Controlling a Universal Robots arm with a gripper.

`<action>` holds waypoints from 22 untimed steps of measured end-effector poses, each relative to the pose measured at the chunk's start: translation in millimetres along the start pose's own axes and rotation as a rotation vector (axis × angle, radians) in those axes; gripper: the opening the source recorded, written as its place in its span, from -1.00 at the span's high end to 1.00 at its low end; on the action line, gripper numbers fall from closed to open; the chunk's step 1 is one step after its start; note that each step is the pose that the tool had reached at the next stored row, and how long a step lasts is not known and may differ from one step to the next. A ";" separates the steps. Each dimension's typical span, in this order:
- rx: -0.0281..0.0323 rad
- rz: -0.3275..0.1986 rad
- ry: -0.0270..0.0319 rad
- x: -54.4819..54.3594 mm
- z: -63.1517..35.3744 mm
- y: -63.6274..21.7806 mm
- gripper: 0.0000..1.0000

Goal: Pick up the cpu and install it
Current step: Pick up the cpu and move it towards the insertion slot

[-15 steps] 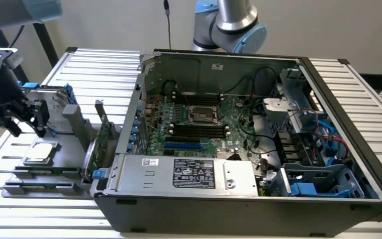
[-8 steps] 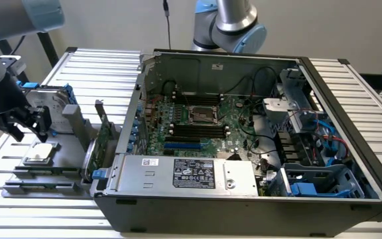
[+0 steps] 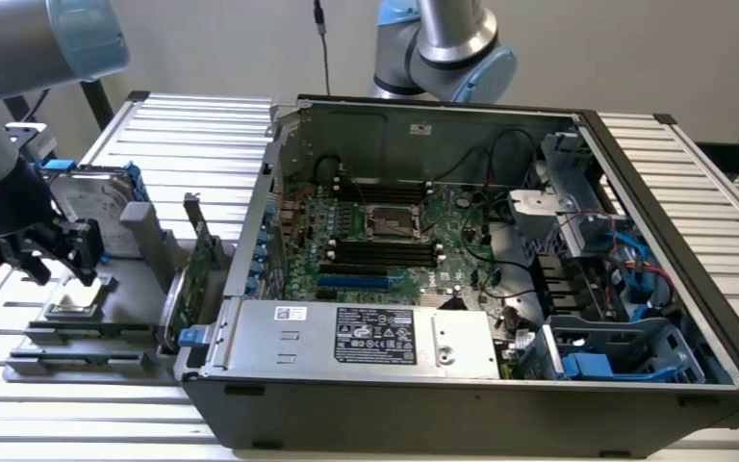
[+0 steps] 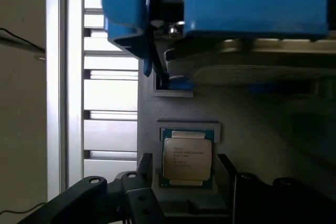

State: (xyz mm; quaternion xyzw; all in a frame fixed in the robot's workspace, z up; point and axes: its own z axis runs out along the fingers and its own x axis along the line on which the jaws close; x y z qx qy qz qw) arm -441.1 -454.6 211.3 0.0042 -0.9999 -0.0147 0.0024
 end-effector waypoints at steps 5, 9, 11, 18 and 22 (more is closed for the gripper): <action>0.0001 0.008 0.0007 -2.8 4.9 -0.4 -0.19; 0.0000 0.008 0.0029 -2.9 5.8 -1.0 -0.19; 0.0000 0.008 0.0032 -3.0 6.0 -1.2 -0.23; 0.0000 0.008 0.0032 -3.1 14.3 -2.5 -0.35; 0.0000 0.008 0.0033 -3.1 17.6 -2.7 -0.35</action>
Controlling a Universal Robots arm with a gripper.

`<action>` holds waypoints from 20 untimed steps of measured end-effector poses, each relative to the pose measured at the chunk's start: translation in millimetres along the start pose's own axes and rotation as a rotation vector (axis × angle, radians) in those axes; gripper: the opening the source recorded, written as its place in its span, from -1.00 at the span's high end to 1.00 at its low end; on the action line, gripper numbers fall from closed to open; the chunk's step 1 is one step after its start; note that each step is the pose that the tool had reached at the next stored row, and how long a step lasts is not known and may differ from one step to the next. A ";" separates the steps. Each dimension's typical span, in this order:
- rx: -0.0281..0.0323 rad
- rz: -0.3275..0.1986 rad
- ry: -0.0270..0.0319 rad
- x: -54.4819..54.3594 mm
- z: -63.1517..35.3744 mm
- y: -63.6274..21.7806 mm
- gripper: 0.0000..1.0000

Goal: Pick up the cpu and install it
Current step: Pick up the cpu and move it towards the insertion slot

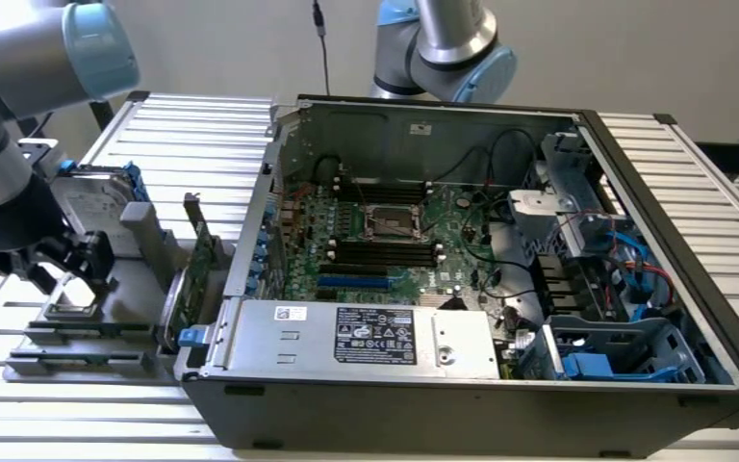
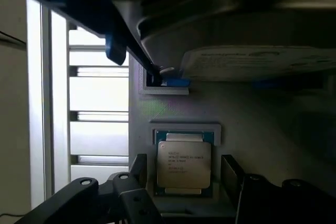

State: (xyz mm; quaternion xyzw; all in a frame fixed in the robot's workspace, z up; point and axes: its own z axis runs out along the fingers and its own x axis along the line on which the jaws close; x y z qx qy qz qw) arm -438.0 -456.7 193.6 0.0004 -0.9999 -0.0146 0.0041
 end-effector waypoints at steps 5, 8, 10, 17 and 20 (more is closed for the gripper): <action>-0.0001 0.000 0.0006 0.0 2.5 -0.1 -0.35; -0.0001 0.000 0.0046 -0.1 3.8 -0.3 -0.35; 0.0000 0.000 0.0081 -0.3 4.5 -0.4 -0.35; 0.0002 0.000 0.0121 -1.8 5.5 -0.9 -0.35; 0.0000 0.000 0.0121 -2.2 6.3 -1.3 -0.35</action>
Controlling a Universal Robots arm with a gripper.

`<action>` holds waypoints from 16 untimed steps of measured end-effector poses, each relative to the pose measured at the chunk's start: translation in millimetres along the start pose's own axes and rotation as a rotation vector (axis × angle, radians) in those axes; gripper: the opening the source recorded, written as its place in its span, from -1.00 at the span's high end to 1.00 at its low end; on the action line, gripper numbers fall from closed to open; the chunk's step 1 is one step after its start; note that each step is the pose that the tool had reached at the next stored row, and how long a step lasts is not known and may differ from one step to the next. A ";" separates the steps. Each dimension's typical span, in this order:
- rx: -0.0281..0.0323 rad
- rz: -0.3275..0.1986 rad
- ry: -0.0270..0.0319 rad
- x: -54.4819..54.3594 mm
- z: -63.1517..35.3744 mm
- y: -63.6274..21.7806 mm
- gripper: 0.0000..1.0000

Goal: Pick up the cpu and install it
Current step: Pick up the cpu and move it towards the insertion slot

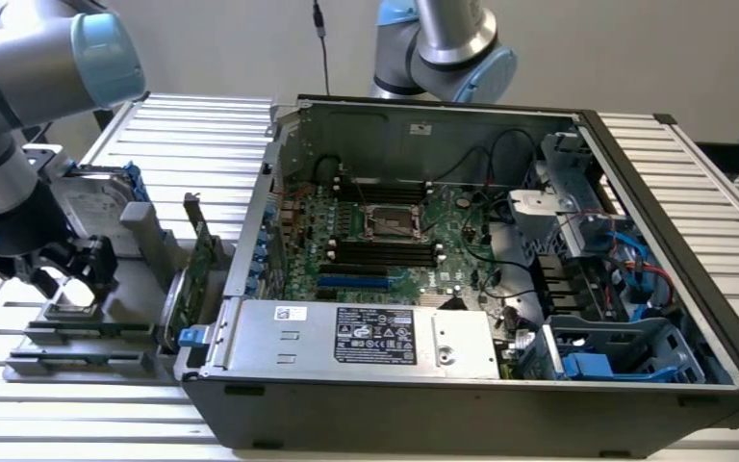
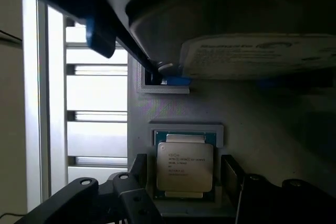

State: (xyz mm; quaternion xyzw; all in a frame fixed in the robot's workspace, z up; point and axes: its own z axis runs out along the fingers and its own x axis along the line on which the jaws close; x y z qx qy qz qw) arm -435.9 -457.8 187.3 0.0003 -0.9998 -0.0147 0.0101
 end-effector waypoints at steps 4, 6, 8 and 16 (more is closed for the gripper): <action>0.0000 0.000 0.0015 -1.0 1.1 -0.3 -0.35; -0.0001 0.000 0.0037 -1.5 1.4 -0.4 -0.35; 0.0000 0.001 0.0071 -1.6 1.4 -0.5 -0.35; -0.0001 0.004 0.0117 -2.4 2.9 -0.6 -0.35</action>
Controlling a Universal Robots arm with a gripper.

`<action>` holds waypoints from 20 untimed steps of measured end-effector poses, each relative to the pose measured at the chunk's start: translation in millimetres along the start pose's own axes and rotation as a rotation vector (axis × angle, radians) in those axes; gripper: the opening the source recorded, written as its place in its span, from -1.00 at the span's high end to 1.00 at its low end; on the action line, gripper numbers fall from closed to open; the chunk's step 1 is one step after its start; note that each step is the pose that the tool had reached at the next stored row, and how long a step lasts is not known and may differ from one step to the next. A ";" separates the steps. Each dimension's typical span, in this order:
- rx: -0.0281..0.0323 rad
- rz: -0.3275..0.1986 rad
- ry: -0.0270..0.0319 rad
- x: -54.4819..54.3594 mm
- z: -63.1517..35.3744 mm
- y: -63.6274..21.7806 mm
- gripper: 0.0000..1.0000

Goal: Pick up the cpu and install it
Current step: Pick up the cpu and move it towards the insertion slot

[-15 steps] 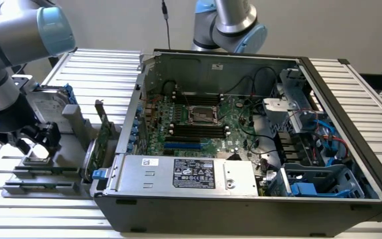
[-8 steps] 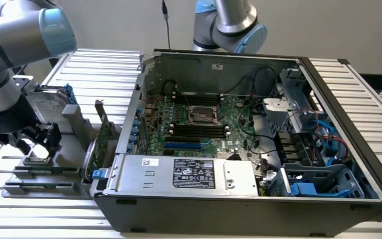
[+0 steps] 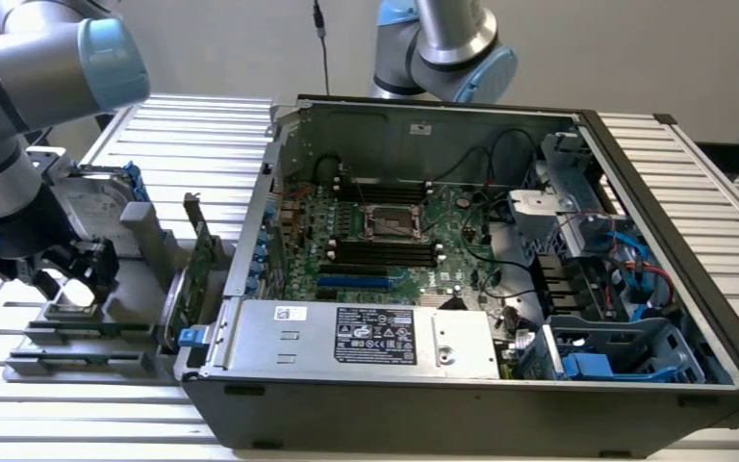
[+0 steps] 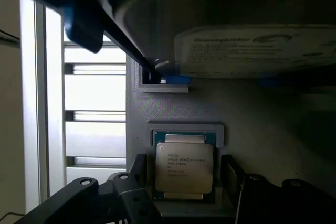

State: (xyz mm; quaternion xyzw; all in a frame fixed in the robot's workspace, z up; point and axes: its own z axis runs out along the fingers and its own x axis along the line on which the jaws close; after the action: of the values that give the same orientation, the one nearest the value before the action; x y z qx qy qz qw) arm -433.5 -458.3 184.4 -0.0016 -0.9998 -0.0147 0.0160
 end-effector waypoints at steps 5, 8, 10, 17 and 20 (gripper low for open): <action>-0.0001 0.001 0.0011 -0.4 0.6 0.0 -0.35; 0.0000 0.001 0.0017 -0.6 0.8 0.0 -0.30; -0.0001 0.001 0.0021 -0.8 0.9 0.0 -0.17; 0.0000 0.001 0.0040 -1.1 0.9 0.0 -0.09; -0.0001 0.001 0.0054 -1.2 1.0 0.0 -0.09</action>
State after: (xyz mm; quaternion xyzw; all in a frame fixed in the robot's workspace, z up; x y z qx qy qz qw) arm -432.4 -458.3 183.4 -0.0022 -0.9997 -0.0147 0.0187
